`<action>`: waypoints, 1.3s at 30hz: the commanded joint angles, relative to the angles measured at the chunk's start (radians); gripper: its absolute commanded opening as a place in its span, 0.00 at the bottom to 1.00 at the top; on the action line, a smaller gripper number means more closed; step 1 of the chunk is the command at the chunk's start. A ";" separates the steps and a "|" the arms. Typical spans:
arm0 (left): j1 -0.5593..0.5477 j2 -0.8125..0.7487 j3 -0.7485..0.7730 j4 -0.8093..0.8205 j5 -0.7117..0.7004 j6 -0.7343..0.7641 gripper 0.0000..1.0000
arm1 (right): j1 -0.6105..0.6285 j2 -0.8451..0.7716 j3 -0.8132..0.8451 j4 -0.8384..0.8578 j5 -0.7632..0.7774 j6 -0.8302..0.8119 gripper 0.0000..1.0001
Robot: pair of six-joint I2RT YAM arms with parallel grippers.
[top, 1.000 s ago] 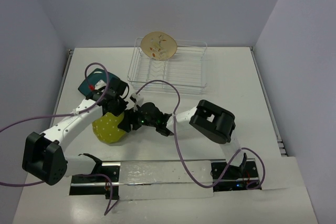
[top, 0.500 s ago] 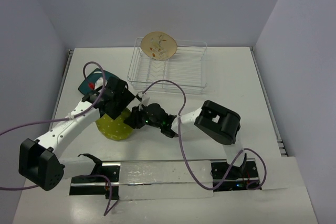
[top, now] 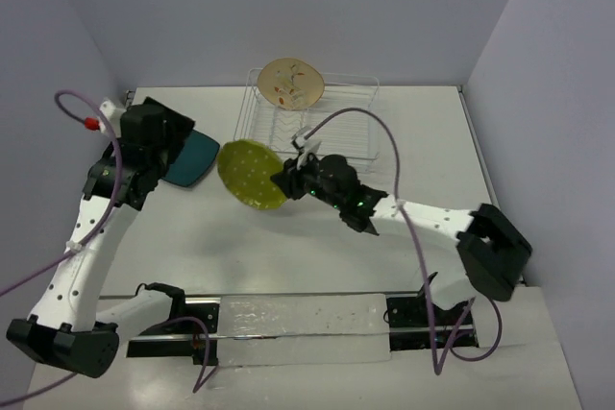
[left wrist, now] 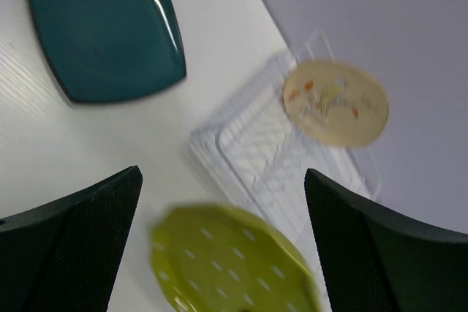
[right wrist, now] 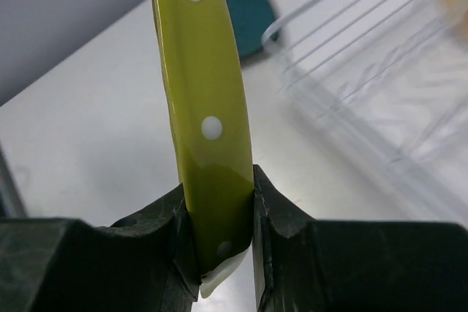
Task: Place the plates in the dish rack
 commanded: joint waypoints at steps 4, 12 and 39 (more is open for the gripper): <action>0.244 0.068 -0.166 0.201 0.162 0.121 0.99 | -0.183 -0.190 0.289 -0.120 -0.066 -0.408 0.00; 0.431 0.233 -0.256 0.323 0.370 0.133 0.99 | -0.358 -0.030 0.455 -0.092 -0.339 -0.784 0.00; 0.440 0.324 -0.331 0.279 0.361 0.134 0.99 | -0.433 0.674 1.229 -0.483 -0.347 -1.043 0.00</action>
